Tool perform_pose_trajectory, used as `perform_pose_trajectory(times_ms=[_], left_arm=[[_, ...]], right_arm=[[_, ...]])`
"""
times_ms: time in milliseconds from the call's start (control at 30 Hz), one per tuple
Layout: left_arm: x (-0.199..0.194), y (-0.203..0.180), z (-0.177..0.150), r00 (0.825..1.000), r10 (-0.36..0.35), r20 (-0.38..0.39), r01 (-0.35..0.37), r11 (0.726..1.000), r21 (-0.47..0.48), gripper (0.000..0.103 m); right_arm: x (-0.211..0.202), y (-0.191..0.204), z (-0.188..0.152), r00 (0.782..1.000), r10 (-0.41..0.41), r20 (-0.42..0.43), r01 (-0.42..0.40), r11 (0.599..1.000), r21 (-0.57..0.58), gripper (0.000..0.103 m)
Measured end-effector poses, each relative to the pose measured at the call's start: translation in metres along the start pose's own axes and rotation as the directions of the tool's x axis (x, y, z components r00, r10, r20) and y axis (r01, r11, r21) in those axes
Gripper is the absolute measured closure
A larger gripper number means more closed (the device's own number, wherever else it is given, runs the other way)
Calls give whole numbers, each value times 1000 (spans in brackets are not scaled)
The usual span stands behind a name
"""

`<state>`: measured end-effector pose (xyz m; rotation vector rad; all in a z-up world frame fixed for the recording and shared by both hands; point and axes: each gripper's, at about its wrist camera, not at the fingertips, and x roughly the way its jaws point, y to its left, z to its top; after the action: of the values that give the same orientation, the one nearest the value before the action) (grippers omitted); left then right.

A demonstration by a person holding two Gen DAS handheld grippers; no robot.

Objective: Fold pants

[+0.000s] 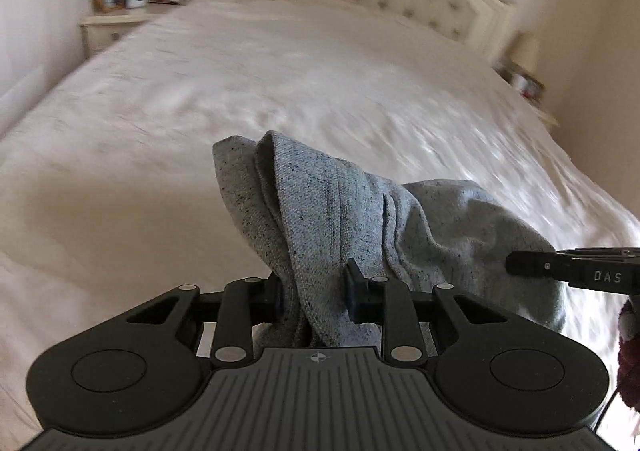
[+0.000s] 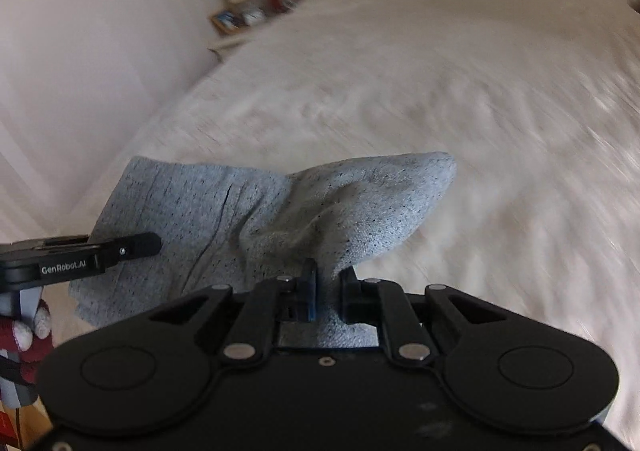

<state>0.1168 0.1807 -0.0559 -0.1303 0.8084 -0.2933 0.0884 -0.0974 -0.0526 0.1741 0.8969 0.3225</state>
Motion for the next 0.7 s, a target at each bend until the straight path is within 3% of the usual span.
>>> perform_pose_trajectory(times_ms=[100, 167, 200, 233, 267, 300, 333, 367, 500, 567, 633, 700], left_arm=[[14, 35, 12, 999, 32, 10, -31, 998, -57, 75], [35, 57, 8, 993, 111, -32, -114, 989, -98, 66], [51, 68, 1, 982, 173, -81, -181, 978, -100, 66], [68, 78, -10, 963, 227, -149, -242, 966, -95, 68], [85, 87, -21, 937, 267, -226, -291, 953, -82, 67], [96, 96, -33, 925, 267, -269, -298, 951, -81, 67], [95, 101, -39, 938, 237, -254, -272, 956, -113, 66], [88, 103, -40, 948, 218, -232, -254, 957, -143, 66], [47, 80, -34, 956, 261, -131, -274, 957, -95, 68], [35, 74, -34, 972, 220, -84, -226, 971, -76, 68], [40, 64, -43, 971, 211, -113, -216, 975, -40, 68], [52, 65, -65, 957, 219, -189, -228, 973, -25, 67]], right_arm=[[43, 17, 24, 999, 31, 20, -31, 1000, 2, 90], [79, 18, 28, 1000, 19, -15, -19, 1000, 24, 84], [99, 18, 27, 999, -25, -45, 26, 999, 33, 69], [121, 16, 21, 991, -83, -106, 88, 995, 39, 65], [145, 12, 13, 967, -165, -194, 174, 984, 31, 65], [163, 8, 5, 931, -245, -271, 254, 967, 0, 70], [173, 7, -2, 899, -311, -310, 316, 948, -34, 74], [171, 8, -5, 890, -341, -302, 346, 937, -37, 75], [130, 31, -3, 945, -294, -143, 299, 954, 14, 75], [119, 56, -2, 969, -235, -80, 234, 972, -22, 75], [121, 75, -10, 978, -190, -82, 184, 980, -79, 72], [134, 87, -27, 969, -192, -152, 173, 976, -134, 72]])
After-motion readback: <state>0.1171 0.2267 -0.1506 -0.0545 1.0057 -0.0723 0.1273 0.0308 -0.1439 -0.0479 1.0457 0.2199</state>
